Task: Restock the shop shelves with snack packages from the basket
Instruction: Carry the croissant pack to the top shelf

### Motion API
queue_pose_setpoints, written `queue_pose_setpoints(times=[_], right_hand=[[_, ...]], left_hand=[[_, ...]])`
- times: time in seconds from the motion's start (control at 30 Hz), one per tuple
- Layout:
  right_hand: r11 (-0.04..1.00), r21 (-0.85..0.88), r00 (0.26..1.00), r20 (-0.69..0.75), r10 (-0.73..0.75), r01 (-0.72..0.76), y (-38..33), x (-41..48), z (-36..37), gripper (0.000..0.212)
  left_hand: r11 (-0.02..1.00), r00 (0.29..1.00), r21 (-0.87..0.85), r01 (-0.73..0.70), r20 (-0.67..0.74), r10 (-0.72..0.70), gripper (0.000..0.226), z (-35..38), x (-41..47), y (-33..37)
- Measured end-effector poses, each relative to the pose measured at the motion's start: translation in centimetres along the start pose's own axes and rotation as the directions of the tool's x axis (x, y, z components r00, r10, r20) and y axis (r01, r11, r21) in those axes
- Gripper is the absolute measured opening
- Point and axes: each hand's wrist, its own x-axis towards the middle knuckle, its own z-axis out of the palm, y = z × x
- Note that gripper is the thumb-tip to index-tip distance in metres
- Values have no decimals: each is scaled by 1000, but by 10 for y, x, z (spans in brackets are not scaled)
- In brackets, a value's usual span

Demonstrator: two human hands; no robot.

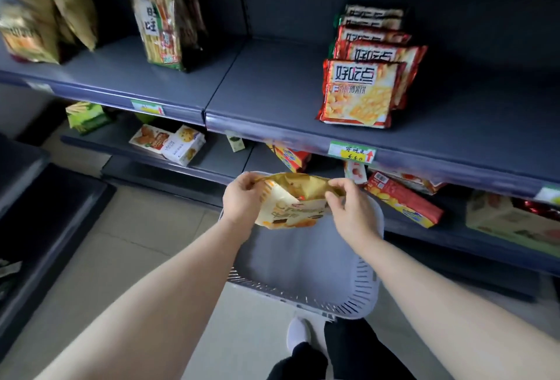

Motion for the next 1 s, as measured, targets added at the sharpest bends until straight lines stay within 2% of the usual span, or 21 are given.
queue_pose_setpoints(times=[0.07,0.17,0.3,0.37,0.43,0.53,0.67,0.77,0.83,1.0], right_hand=[[983,-65,986,4,169,-169,5,-1,-11,34],[956,78,959,29,281,-282,14,-6,-18,38],[865,260,880,-97,466,-429,22,-15,-27,37],[805,334,844,-48,534,-490,30,-22,-32,30],[764,357,825,38,563,-538,36,-30,-38,24],[767,278,810,86,580,-579,40,-43,-48,19],[853,20,854,3,521,-521,38,-61,-64,15],[843,-202,865,-48,499,-498,40,-77,-79,20],[823,-201,844,-41,535,-532,48,-89,-92,22],[801,-7,801,9,598,-598,74,-128,-136,26]], left_hand=[[999,1000,-39,13,22,-12,24,-2,1,8],[1000,993,14,-3,119,1,26,1,2,17],[999,973,34,-26,228,17,31,4,-7,29],[999,957,21,-46,288,38,32,4,-14,36],[997,943,29,-66,328,53,31,6,-18,43],[997,937,29,-76,343,61,17,9,-20,48],[999,944,4,-46,328,43,31,18,-37,53],[996,954,-83,-31,295,54,32,32,-59,59],[992,955,-82,-97,274,116,21,44,-75,65],[962,953,80,-261,181,243,15,71,-123,70]])
